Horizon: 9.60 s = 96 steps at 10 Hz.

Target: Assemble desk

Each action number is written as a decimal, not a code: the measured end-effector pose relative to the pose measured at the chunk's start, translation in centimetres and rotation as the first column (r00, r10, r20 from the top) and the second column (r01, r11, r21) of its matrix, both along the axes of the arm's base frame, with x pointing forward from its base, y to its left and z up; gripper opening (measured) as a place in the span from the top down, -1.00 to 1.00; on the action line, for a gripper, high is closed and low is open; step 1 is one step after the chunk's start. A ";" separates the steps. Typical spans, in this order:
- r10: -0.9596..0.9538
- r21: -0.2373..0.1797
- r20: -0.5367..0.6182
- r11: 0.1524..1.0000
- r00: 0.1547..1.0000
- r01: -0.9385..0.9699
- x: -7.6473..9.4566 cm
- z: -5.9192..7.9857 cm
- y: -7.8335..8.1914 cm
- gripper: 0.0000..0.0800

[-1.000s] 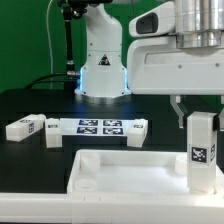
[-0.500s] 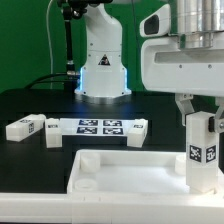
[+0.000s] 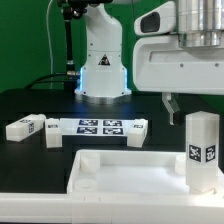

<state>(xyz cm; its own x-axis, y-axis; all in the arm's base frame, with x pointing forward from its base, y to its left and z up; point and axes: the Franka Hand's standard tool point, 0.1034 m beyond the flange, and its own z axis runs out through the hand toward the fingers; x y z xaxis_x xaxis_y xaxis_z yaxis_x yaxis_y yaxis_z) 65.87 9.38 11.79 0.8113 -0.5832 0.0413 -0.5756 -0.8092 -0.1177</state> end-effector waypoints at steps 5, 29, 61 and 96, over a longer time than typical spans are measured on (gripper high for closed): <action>0.471 -0.068 0.021 0.881 0.882 -0.469 0.1 0.2 0.3 -0.62; 0.003 0.000 0.005 1.000 1.000 -0.003 0.1 -0.2 0.0 0.27; 0.738 -0.126 -0.009 0.668 0.675 -0.733 0.0 -0.5 0.5 0.28; 0.649 -0.121 -0.007 0.755 0.761 -0.645 0.0 -0.3 0.5 -0.62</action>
Offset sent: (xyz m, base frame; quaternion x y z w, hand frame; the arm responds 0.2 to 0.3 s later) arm 0.0049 0.0026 0.0048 -0.0379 0.0057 -0.2098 0.9770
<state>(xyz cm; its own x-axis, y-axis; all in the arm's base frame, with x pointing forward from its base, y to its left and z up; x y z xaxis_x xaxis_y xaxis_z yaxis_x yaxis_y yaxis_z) 65.86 9.92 11.48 0.9903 0.0903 0.1054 0.0924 -0.9956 -0.0151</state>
